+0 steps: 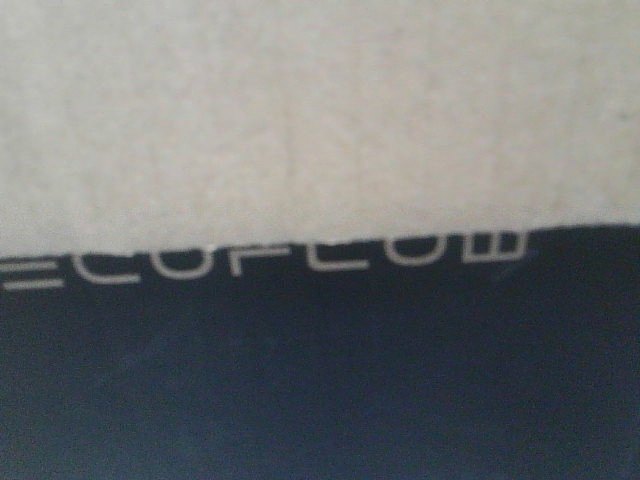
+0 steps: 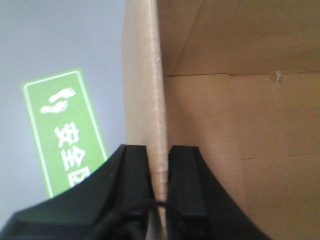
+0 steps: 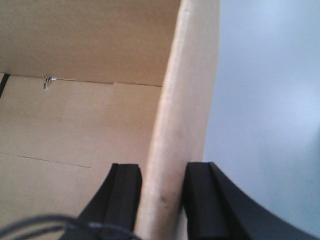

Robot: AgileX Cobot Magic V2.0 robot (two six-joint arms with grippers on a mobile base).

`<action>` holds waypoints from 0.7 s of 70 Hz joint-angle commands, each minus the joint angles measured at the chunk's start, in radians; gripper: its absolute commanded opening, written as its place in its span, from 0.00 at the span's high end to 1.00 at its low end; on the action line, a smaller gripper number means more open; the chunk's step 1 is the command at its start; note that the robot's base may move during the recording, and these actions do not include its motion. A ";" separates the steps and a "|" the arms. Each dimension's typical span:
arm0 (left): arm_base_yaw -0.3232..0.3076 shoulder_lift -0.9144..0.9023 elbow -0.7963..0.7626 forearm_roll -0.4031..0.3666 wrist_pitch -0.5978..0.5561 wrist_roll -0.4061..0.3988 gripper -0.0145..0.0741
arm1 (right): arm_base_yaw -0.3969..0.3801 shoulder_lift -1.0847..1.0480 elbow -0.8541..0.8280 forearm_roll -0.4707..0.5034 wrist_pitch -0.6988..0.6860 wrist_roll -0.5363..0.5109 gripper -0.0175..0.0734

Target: Grab box from left shelf to table start

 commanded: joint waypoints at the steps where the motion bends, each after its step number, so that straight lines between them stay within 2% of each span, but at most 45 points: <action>1: -0.010 -0.004 -0.030 -0.036 -0.045 0.011 0.95 | -0.002 -0.005 -0.036 0.041 -0.095 -0.007 0.74; 49: -0.010 -0.004 -0.030 -0.036 -0.045 0.011 0.95 | -0.002 -0.005 -0.036 0.041 -0.095 -0.007 0.74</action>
